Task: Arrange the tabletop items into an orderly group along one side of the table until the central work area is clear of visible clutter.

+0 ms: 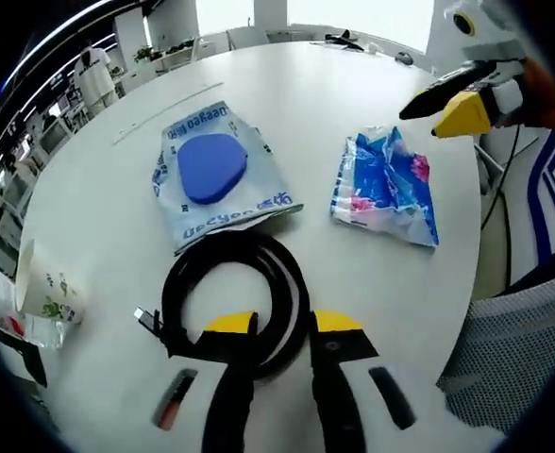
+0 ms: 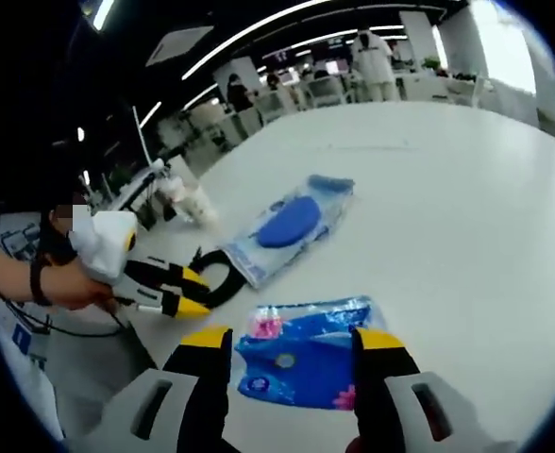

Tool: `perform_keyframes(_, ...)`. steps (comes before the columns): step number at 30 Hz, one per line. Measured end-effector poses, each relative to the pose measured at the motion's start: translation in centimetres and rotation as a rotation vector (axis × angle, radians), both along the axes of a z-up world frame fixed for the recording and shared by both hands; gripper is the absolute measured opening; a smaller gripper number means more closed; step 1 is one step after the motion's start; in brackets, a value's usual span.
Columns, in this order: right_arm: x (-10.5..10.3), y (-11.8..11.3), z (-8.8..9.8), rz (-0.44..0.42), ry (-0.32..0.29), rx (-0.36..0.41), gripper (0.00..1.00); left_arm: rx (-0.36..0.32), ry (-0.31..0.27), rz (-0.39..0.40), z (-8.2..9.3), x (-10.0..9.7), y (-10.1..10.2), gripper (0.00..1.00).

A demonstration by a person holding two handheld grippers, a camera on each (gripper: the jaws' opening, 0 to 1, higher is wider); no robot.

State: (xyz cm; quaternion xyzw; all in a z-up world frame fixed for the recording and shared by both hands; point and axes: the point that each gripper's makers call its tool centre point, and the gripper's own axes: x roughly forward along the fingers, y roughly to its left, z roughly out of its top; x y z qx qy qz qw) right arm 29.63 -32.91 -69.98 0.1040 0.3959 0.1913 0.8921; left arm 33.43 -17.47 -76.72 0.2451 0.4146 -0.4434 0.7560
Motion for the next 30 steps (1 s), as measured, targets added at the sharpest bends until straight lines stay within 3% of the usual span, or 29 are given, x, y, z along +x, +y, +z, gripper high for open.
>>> perform_keyframes(6, -0.2, 0.1, -0.1, -0.008, 0.008, 0.005, 0.51, 0.003, 0.000, -0.032, 0.0, -0.6, -0.4, 0.12)
perform_keyframes(23, -0.2, 0.2, -0.3, -0.017, 0.016, 0.012, 0.49, -0.011, 0.068, -0.039, -0.1, -5.3, -0.2, 0.12)
perform_keyframes(30, -0.2, 0.5, -0.3, -0.012, 0.017, 0.015, 0.48, -0.011, 0.075, -0.043, -0.1, -6.2, -0.2, 0.12)
